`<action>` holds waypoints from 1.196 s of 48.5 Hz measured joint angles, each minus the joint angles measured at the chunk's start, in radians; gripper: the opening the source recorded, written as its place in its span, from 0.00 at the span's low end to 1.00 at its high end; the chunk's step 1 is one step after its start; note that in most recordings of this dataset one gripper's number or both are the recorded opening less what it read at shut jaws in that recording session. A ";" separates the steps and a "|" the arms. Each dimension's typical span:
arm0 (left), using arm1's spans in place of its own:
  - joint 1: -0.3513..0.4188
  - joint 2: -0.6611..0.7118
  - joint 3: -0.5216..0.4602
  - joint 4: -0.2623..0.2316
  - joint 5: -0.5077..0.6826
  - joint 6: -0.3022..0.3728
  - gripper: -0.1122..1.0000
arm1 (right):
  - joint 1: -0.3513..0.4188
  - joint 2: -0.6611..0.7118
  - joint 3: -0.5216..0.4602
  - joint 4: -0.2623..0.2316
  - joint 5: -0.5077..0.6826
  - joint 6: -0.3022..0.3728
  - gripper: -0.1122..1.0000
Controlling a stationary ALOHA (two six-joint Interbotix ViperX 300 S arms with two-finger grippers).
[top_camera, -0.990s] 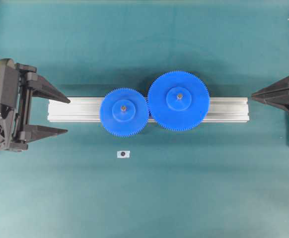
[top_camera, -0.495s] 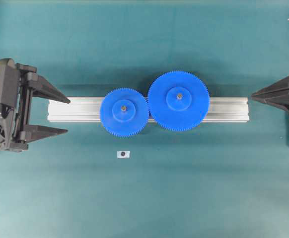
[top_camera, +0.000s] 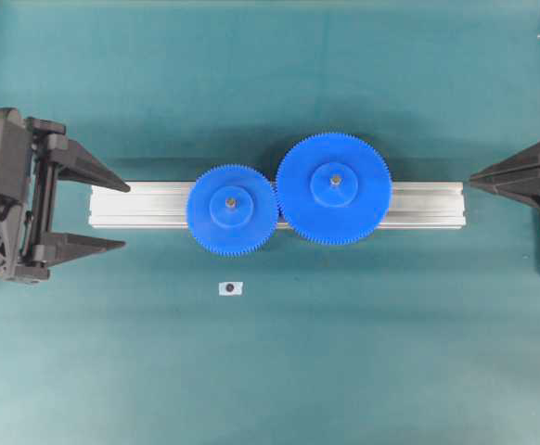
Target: Insert the small gear onto the shaft.
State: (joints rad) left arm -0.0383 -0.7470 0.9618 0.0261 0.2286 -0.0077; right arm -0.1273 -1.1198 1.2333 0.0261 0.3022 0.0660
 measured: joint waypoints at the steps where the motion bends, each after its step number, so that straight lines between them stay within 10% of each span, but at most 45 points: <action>1: 0.000 -0.002 0.000 -0.003 -0.002 0.003 0.84 | 0.000 0.000 0.000 0.000 0.000 0.000 0.16; 58: 0.000 -0.014 0.026 0.000 -0.040 0.003 0.84 | 0.000 0.000 0.000 0.000 -0.002 0.000 0.16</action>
State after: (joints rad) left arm -0.0383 -0.7609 0.9879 0.0261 0.1887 -0.0046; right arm -0.1273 -1.1198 1.2333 0.0261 0.3007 0.0660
